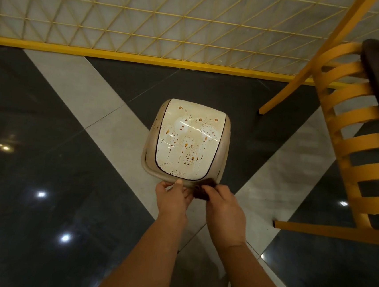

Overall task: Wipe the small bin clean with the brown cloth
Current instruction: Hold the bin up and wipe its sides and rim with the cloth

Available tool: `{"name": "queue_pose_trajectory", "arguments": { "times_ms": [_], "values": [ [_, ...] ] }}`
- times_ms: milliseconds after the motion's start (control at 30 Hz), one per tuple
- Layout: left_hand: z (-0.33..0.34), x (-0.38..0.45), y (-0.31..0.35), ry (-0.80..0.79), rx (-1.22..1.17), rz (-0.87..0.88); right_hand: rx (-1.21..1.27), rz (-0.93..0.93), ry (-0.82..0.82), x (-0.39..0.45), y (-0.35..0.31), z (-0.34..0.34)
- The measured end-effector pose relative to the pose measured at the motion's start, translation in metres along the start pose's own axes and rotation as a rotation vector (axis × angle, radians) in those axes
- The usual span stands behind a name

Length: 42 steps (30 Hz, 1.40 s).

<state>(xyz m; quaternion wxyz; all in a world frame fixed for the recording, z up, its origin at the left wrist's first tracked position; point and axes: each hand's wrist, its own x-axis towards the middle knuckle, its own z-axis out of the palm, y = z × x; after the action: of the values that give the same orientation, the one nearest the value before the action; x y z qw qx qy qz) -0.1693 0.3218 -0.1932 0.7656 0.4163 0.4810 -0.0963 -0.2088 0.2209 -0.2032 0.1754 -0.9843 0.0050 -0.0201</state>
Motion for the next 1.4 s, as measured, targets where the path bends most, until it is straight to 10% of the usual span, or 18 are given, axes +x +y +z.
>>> {"name": "queue_pose_trajectory", "arguments": {
  "times_ms": [567,833,1167,1400],
  "values": [
    [-0.002,0.004,0.001,-0.008,0.041,0.005,0.047,-0.093,-0.038,0.004,0.007,-0.004],
    [-0.003,0.001,0.003,0.022,0.033,0.016,0.250,0.124,0.285,0.023,0.022,-0.035],
    [-0.004,0.003,-0.001,-0.005,0.055,0.051,0.144,-0.158,-0.015,0.015,0.016,-0.018],
    [-0.002,0.002,0.000,0.003,0.059,0.044,0.199,0.071,0.159,0.106,0.013,-0.064]
  ]
}}
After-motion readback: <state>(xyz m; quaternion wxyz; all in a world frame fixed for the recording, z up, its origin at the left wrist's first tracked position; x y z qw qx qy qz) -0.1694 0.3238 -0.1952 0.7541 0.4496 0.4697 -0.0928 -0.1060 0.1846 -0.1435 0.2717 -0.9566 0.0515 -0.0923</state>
